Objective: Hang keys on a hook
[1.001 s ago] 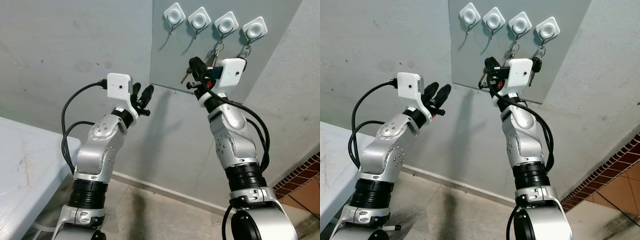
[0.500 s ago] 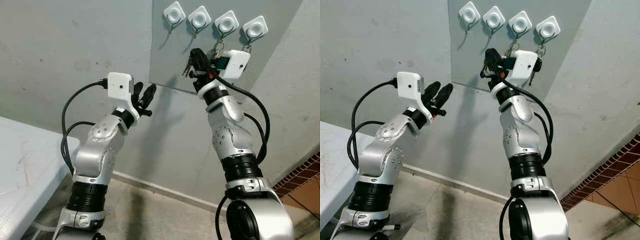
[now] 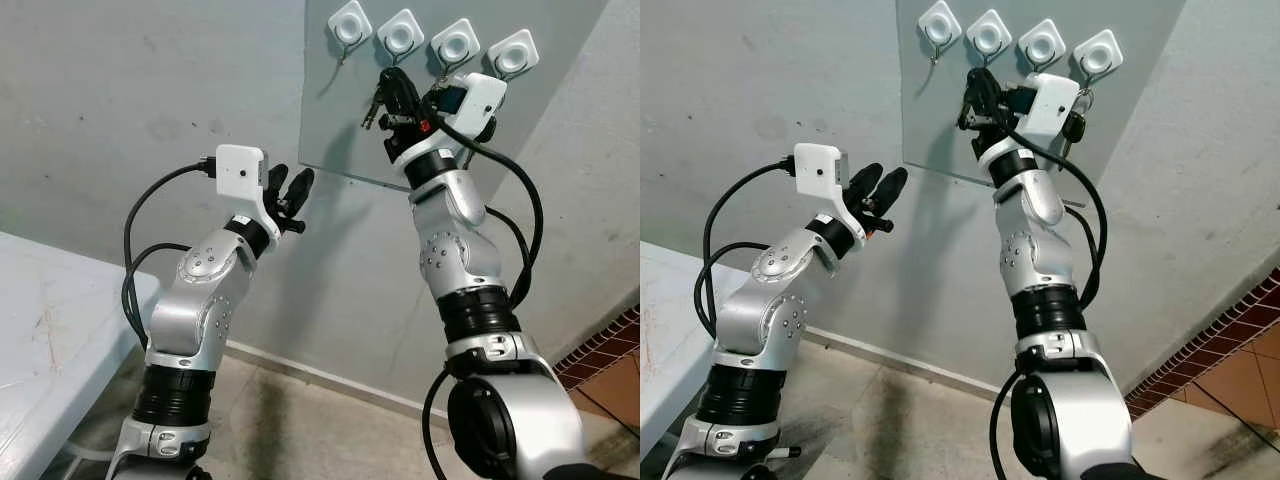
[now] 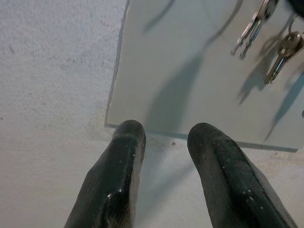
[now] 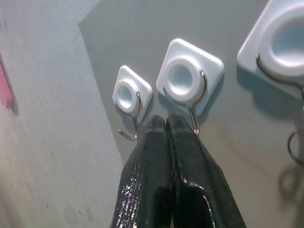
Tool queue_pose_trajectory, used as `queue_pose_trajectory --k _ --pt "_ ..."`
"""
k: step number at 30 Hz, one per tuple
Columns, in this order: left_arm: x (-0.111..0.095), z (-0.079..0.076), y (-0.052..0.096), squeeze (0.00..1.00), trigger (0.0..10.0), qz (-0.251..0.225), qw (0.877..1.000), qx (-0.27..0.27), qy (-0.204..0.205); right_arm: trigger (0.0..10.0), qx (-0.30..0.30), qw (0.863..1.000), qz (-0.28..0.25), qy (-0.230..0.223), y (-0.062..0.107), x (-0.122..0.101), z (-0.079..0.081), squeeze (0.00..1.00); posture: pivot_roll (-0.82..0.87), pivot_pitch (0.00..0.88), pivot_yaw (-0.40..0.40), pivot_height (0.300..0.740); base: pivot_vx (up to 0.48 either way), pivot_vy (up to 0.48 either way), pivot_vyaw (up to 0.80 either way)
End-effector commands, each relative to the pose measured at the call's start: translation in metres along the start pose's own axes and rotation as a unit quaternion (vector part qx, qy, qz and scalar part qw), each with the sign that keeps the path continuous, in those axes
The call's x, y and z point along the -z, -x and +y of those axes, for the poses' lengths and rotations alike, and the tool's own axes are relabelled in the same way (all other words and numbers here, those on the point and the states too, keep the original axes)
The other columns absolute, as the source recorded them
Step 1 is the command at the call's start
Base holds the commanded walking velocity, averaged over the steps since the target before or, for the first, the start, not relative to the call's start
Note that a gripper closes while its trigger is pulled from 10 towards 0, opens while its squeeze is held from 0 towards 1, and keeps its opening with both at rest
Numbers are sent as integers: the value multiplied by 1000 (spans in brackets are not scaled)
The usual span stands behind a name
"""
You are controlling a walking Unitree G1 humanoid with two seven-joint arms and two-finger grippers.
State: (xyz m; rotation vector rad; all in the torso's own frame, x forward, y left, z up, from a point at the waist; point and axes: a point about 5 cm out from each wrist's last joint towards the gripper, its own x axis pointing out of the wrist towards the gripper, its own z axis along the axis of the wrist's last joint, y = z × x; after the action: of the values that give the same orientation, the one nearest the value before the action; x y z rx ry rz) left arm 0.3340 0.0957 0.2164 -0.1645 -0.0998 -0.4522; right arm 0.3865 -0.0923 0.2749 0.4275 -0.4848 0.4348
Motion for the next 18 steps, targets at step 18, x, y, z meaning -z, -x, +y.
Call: queue_pose_trajectory --k 18 --pt "-10 -18 0 0 10000 -11 999 49 -6 10000 13 999 -28 -16 -17 -12 0 0 178 68 -41 740 0 0 0"
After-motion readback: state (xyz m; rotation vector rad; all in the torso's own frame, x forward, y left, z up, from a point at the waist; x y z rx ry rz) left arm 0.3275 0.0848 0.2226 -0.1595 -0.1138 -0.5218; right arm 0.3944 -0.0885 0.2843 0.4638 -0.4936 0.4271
